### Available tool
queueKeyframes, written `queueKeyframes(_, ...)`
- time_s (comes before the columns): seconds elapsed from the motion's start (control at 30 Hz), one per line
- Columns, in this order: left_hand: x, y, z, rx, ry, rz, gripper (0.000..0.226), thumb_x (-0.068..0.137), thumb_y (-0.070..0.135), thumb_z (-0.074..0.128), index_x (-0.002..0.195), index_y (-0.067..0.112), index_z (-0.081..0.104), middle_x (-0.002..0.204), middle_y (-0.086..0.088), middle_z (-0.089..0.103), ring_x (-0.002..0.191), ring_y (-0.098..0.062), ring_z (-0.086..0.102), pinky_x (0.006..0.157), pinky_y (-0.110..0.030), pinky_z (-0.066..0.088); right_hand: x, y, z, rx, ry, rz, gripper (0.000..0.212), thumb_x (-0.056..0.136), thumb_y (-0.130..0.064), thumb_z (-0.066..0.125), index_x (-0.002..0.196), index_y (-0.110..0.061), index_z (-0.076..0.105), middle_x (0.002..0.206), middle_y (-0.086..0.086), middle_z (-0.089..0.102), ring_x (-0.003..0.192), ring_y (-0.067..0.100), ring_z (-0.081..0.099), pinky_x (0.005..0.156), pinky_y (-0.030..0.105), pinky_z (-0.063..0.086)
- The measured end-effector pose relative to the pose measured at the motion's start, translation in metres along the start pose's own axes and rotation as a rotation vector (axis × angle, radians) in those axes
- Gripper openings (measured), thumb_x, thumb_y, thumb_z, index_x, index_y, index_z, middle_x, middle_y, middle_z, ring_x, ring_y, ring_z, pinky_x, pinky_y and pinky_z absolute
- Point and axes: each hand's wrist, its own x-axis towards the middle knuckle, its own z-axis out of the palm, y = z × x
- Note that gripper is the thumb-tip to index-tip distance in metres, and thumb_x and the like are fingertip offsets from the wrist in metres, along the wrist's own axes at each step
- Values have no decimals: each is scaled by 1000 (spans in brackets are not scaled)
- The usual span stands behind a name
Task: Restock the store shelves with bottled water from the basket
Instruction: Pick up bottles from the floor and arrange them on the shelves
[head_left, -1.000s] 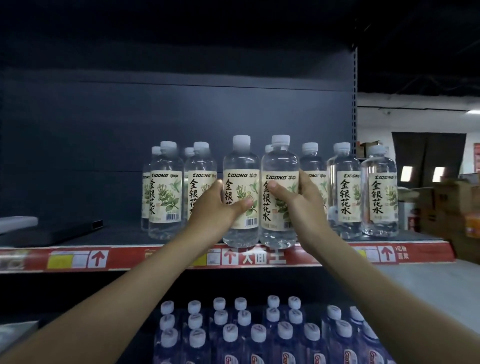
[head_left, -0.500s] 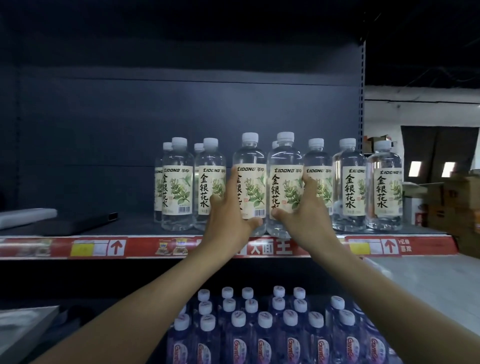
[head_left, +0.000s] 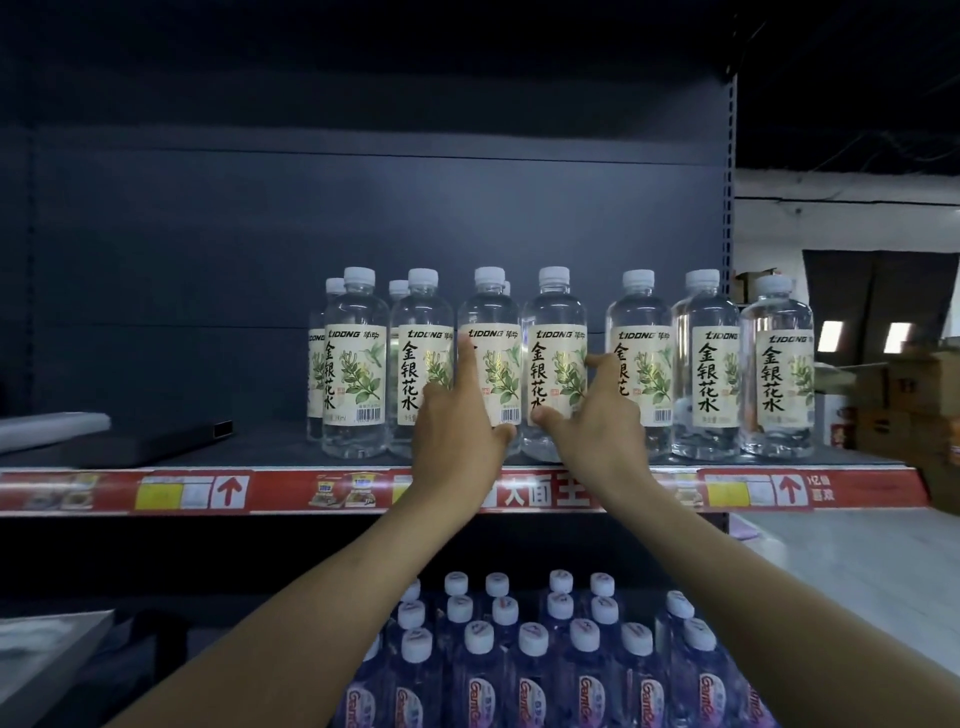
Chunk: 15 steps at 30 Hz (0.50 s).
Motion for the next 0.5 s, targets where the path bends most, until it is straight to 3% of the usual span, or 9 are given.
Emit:
queueKeyframes(0.13, 4, -1, 6, 58, -11, -30, 110, 85, 29, 75, 153, 39, -12, 127, -18, 43, 101, -29, 56, 86, -45, 53, 4, 3, 8, -32, 8, 12, 62, 84, -24, 76, 129, -16, 34, 76, 5, 65, 65, 21, 64, 62, 35, 54)
queueKeyframes(0.23, 5, 0, 10, 122, 7, -26, 108, 87, 26, 73, 154, 35, -11, 133, -22, 41, 107, -32, 55, 86, -45, 53, 5, 4, 11, -30, 6, 15, 62, 84, -25, 76, 129, -16, 35, 85, 6, 66, 72, 23, 65, 64, 33, 51)
queueKeyframes(0.4, 4, -1, 10, 137, -23, 24, 105, 90, 23, 69, 154, 27, -14, 126, -20, 51, 108, -32, 54, 85, -46, 53, 5, 0, 10, 8, -46, 40, 63, 87, -19, 73, 133, -13, 31, 95, 7, 63, 69, 18, 60, 52, 22, 39)
queueKeyframes(0.5, -5, 2, -6, 135, -101, 66, 87, 95, 29, 61, 156, 21, 0, 141, -18, 42, 117, -30, 52, 91, -41, 51, -2, -3, 4, -27, -110, 60, 60, 90, -17, 69, 137, -9, 32, 100, 11, 63, 69, 12, 57, 51, 19, 39)
